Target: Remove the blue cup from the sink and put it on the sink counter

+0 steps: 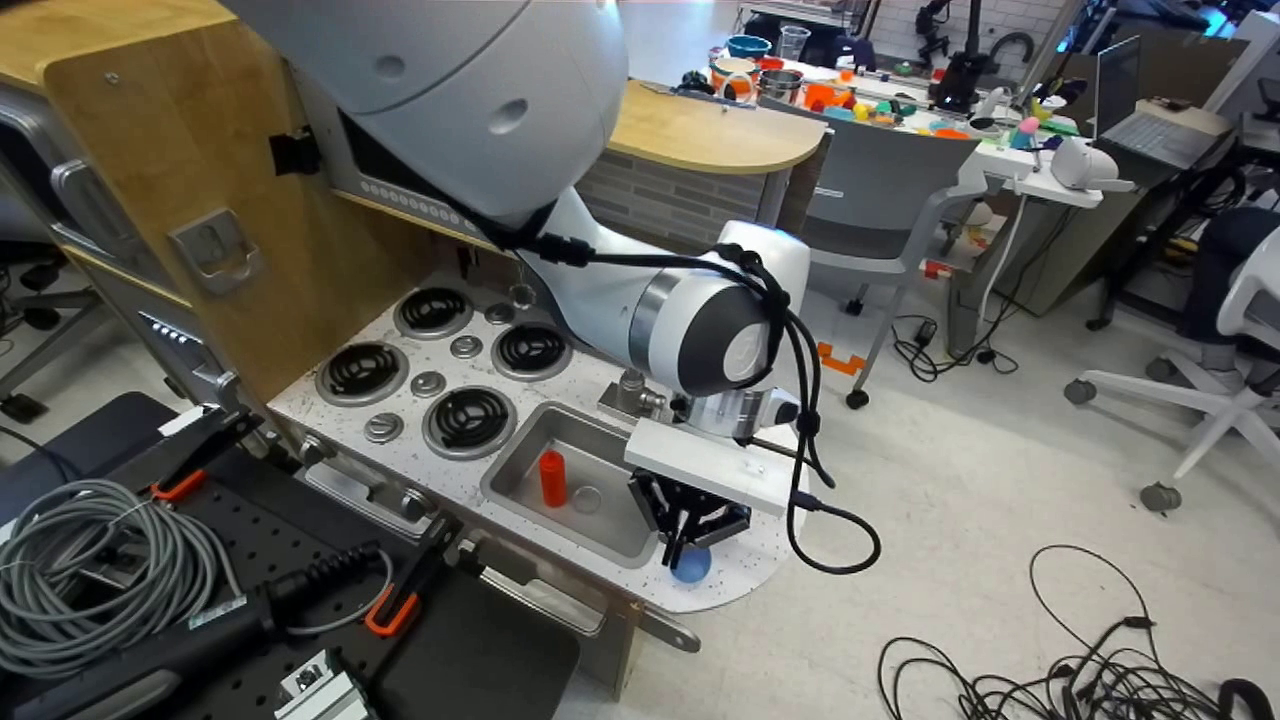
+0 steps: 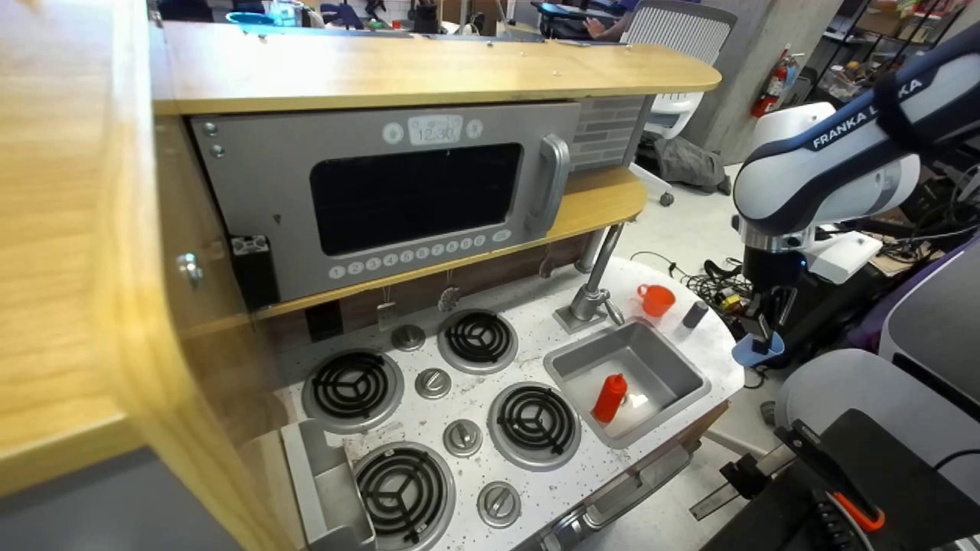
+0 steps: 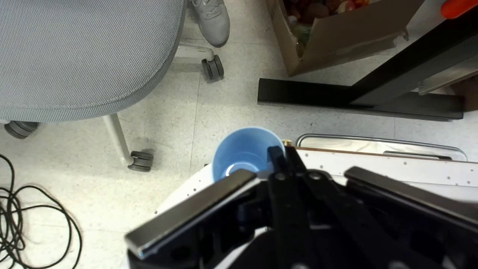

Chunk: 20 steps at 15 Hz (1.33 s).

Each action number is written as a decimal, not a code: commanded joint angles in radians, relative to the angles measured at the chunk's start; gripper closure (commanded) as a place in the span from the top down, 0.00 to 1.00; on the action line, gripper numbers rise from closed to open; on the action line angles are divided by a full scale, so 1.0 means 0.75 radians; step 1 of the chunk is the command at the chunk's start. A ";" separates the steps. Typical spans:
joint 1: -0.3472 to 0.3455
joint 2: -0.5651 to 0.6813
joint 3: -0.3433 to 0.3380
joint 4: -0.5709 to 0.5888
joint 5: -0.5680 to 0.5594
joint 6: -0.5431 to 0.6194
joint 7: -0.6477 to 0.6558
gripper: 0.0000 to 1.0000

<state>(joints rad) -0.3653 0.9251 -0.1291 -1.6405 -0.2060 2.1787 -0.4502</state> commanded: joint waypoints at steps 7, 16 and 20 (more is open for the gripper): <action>-0.031 0.157 0.065 0.183 0.016 -0.060 -0.178 0.01; 0.007 0.169 0.034 0.209 -0.017 -0.007 -0.116 0.72; 0.013 0.114 0.036 0.146 -0.027 0.038 -0.127 0.99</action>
<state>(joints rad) -0.3661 1.0478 -0.0955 -1.4950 -0.2108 2.1830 -0.5451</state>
